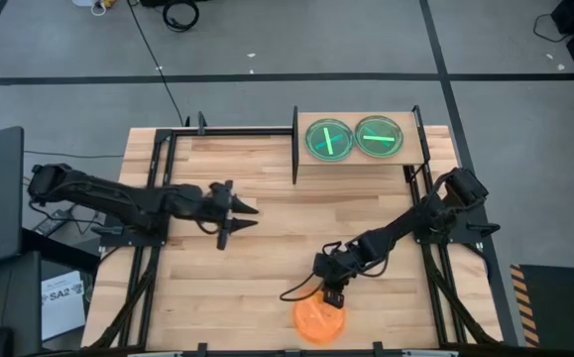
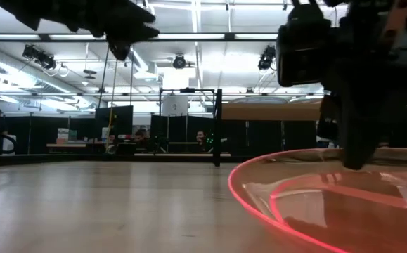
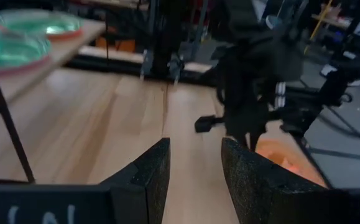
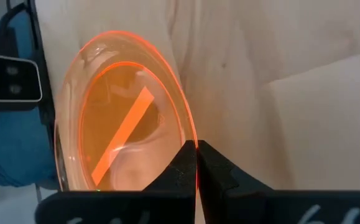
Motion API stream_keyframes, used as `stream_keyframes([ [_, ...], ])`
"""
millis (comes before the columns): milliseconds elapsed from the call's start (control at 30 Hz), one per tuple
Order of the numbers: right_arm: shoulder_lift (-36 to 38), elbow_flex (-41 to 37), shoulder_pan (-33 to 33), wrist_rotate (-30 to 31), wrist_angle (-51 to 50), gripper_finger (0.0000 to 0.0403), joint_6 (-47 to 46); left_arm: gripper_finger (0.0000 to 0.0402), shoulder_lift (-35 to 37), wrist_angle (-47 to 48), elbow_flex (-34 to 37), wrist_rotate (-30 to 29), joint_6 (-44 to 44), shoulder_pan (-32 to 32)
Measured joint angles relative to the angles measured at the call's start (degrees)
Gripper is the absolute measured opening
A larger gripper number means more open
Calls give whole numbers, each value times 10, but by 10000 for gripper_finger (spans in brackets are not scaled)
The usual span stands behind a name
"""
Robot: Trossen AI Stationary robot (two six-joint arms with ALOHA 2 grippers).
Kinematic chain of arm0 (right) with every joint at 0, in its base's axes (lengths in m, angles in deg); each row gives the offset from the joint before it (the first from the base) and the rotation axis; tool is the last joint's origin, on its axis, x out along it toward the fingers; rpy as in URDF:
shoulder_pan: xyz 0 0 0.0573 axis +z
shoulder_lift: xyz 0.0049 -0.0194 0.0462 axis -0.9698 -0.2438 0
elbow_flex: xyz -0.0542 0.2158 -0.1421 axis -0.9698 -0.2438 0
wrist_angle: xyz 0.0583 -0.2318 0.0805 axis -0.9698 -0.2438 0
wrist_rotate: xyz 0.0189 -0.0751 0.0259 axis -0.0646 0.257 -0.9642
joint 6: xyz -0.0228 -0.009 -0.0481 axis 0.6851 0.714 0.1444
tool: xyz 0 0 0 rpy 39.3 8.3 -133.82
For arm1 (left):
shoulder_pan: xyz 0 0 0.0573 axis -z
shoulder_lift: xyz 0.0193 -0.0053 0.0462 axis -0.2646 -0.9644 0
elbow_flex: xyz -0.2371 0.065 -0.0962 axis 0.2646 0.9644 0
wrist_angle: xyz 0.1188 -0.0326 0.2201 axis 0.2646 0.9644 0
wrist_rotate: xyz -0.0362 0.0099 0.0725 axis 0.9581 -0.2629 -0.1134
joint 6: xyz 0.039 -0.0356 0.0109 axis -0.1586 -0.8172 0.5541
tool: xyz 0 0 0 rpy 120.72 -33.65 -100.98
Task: Place and stack plates onto a shelf
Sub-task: Stack the orange plate on top of the green plate on the shelf
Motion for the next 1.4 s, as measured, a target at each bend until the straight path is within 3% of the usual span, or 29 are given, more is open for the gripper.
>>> stream_keyframes([
  [533,2,80,-31,-17,-147,8,61,151,282,227,0,0,37,0],
  [1000,2,207,-65,-17,-364,8,159,151,468,437,0,-7,97,0],
  [1233,3,276,-86,-14,-438,8,201,151,545,460,11,-7,105,0],
  [1400,3,340,-101,-1,-504,8,231,151,593,449,72,-7,103,0],
])
